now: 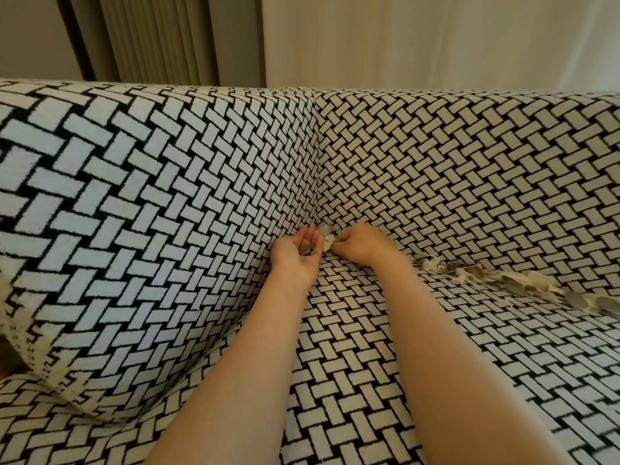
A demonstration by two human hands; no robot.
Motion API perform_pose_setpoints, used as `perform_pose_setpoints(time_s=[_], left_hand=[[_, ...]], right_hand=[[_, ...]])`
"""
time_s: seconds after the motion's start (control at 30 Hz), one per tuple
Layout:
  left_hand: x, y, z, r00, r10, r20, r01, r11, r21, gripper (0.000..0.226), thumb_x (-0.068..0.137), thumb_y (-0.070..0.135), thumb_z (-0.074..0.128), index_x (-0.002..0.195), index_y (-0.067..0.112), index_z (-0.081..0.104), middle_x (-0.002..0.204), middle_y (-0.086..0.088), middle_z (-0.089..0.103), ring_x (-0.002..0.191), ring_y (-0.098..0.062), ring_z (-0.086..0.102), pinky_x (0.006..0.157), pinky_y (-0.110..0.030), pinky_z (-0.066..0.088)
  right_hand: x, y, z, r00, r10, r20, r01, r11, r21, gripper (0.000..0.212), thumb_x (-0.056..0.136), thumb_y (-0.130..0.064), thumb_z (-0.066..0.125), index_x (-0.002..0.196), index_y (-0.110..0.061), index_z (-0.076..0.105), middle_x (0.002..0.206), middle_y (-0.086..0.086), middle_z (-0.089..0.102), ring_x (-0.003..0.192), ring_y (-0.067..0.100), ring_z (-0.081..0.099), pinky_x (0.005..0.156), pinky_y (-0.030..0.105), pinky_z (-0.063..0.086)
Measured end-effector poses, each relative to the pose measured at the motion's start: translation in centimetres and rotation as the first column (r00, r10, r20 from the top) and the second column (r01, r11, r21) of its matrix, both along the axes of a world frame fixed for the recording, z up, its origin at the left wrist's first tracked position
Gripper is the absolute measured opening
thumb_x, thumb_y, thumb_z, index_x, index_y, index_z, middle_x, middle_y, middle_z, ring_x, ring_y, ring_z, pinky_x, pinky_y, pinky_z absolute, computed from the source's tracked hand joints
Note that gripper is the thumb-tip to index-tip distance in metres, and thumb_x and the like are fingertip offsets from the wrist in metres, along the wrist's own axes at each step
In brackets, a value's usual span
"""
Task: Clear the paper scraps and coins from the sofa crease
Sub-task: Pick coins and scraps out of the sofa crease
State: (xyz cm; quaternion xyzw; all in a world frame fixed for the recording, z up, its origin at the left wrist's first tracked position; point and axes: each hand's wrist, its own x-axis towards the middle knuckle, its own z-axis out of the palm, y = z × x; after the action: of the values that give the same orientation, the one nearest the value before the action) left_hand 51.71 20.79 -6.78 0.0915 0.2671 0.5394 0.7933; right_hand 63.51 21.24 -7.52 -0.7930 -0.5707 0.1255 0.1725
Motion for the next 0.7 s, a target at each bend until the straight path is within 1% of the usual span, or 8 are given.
perform_pose_setpoints(time_s=[0.13,0.23,0.33,0.43,0.53,0.6,0.67,0.7], left_hand=[[0.0,0.1,-0.2,1.0,0.002,0.001,-0.002,1.0,0.001,0.036,0.096,-0.004,0.025,0.125,-0.009,0.046,0.084,-0.013,0.049,0.073,-0.018,0.05,0.09,-0.027,0.045],[0.0,0.1,-0.2,1.0,0.008,-0.018,-0.007,1.0,0.012,0.036,0.096,-0.003,0.024,0.124,-0.008,0.046,0.084,-0.012,0.05,0.074,-0.018,0.051,0.091,-0.029,0.044],[0.2,0.4,-0.4,1.0,-0.002,-0.023,0.002,1.0,0.017,0.038,0.096,-0.001,0.023,0.125,-0.008,0.045,0.084,-0.013,0.051,0.076,-0.02,0.052,0.096,-0.031,0.041],[0.3,0.7,-0.6,1.0,-0.007,-0.01,0.007,1.0,0.015,0.037,0.097,0.001,0.022,0.123,-0.008,0.046,0.085,-0.014,0.052,0.077,-0.021,0.052,0.099,-0.031,0.04],[0.3,0.9,-0.7,1.0,-0.011,-0.004,0.011,1.0,0.009,0.032,0.095,0.0,0.022,0.1,-0.007,0.052,0.083,-0.014,0.051,0.076,-0.021,0.05,0.103,-0.031,0.04],[0.3,0.9,-0.8,1.0,-0.016,0.002,0.016,1.0,0.015,0.033,0.094,-0.001,0.021,0.081,-0.002,0.051,0.081,-0.013,0.049,0.073,-0.02,0.049,0.098,-0.03,0.042],[0.2,0.9,-0.8,1.0,-0.027,0.002,0.026,0.999,0.026,0.032,0.094,-0.001,0.022,0.079,0.0,0.05,0.079,-0.012,0.048,0.075,-0.02,0.049,0.09,-0.028,0.043],[0.1,0.8,-0.9,1.0,-0.027,-0.003,0.027,0.999,0.026,0.03,0.094,-0.001,0.023,0.087,-0.003,0.052,0.082,-0.013,0.049,0.082,-0.021,0.051,0.092,-0.029,0.043]], right_hand=[[-0.7,1.1,-0.4,0.992,-0.079,0.099,0.082,0.996,-0.036,0.032,0.092,-0.03,0.045,0.113,-0.013,0.061,0.11,0.008,0.062,0.092,0.024,0.056,0.08,0.033,0.046],[-0.8,0.9,-0.5,0.982,-0.123,0.144,0.12,0.992,0.029,0.028,0.093,-0.02,0.047,0.117,-0.017,0.061,0.111,0.006,0.063,0.1,0.024,0.058,0.077,0.031,0.043],[-0.9,0.5,-0.7,0.976,-0.137,0.167,0.121,0.987,0.101,0.026,0.093,-0.014,0.046,0.114,-0.016,0.062,0.109,0.006,0.064,0.1,0.025,0.059,0.074,0.03,0.041],[-1.0,0.4,-0.7,0.981,-0.098,0.166,0.083,0.992,0.093,0.026,0.093,-0.015,0.045,0.112,-0.015,0.063,0.109,0.007,0.063,0.098,0.025,0.058,0.071,0.029,0.04],[-1.2,0.3,-0.3,0.981,-0.04,0.19,0.038,0.999,0.011,0.025,0.095,-0.017,0.042,0.112,-0.012,0.06,0.112,0.007,0.061,0.102,0.025,0.057,0.076,0.03,0.041],[-1.4,0.2,-0.3,0.977,-0.051,0.206,0.049,0.999,0.012,0.024,0.095,-0.016,0.043,0.112,-0.01,0.058,0.114,0.008,0.061,0.104,0.026,0.057,0.078,0.03,0.042],[-1.5,0.0,-0.5,0.972,-0.101,0.212,0.09,0.994,0.063,0.024,0.095,-0.017,0.044,0.112,-0.009,0.059,0.114,0.009,0.061,0.104,0.026,0.057,0.076,0.03,0.041],[-1.5,-0.1,-0.6,0.973,-0.125,0.195,0.109,0.99,0.092,0.024,0.096,-0.017,0.044,0.112,-0.009,0.06,0.114,0.009,0.061,0.104,0.027,0.057,0.077,0.03,0.041]])
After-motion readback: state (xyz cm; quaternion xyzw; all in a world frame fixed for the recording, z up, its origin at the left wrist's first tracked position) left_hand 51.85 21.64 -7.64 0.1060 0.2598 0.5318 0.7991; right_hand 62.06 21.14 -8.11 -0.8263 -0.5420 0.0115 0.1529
